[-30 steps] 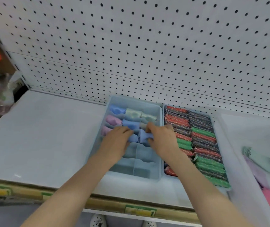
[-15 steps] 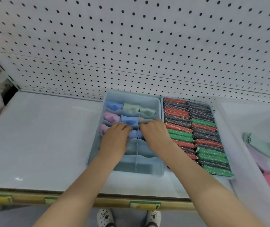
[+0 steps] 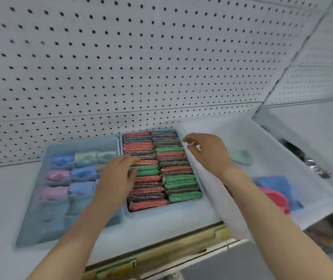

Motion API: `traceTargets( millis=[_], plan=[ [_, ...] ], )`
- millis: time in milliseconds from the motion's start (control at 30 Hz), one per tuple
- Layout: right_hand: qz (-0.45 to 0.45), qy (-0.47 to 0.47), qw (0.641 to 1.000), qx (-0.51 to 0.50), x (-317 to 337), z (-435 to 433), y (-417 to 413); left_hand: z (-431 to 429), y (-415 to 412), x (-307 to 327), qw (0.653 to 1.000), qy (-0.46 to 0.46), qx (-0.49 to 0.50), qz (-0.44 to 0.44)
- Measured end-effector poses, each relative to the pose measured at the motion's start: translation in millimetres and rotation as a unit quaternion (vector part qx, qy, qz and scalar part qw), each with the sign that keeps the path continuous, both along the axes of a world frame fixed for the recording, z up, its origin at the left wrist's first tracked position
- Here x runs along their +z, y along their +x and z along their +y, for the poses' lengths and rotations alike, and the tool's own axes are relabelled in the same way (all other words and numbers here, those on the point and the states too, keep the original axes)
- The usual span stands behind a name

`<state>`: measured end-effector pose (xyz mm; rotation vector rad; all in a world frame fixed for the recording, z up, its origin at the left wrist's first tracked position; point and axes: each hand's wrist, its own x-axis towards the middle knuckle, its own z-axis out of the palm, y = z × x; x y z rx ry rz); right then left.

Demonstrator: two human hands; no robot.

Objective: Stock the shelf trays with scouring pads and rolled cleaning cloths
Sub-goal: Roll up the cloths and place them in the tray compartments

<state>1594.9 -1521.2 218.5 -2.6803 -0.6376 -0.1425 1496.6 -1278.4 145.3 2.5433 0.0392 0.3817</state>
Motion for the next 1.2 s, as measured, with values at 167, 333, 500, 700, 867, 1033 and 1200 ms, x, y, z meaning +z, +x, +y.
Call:
traceTargets(
  millis=[167, 333, 500, 700, 867, 1033, 1200],
  plan=[
    [0.163, -0.174, 0.966, -0.097, -25, -99, 36, -79, 31, 2, 0.995, 0.017, -0.099, -0.014],
    [0.169, -0.222, 0.957, -0.076, -56, -113, 55, -100, 37, -11, 0.994, 0.046, -0.084, 0.051],
    [0.178, -0.006, 0.98, -0.092, -7, -121, 87, -97, 33, 3, 0.996, -0.005, -0.06, 0.063],
    [0.254, 0.307, 0.914, 0.074, 88, -99, 89, -111, 49, 82, 0.991, -0.119, -0.043, -0.033],
    [0.249, 0.373, 0.873, 0.192, 140, -56, 73, -116, 80, 157, 0.976, -0.198, -0.043, -0.084],
    [0.249, 0.517, 0.791, 0.211, 176, -30, 69, -88, 83, 174, 0.984, -0.17, -0.026, -0.045],
    [0.12, 0.397, 0.892, 0.181, 176, -13, 71, -61, 68, 184, 0.979, -0.18, 0.021, -0.094]
  ],
)
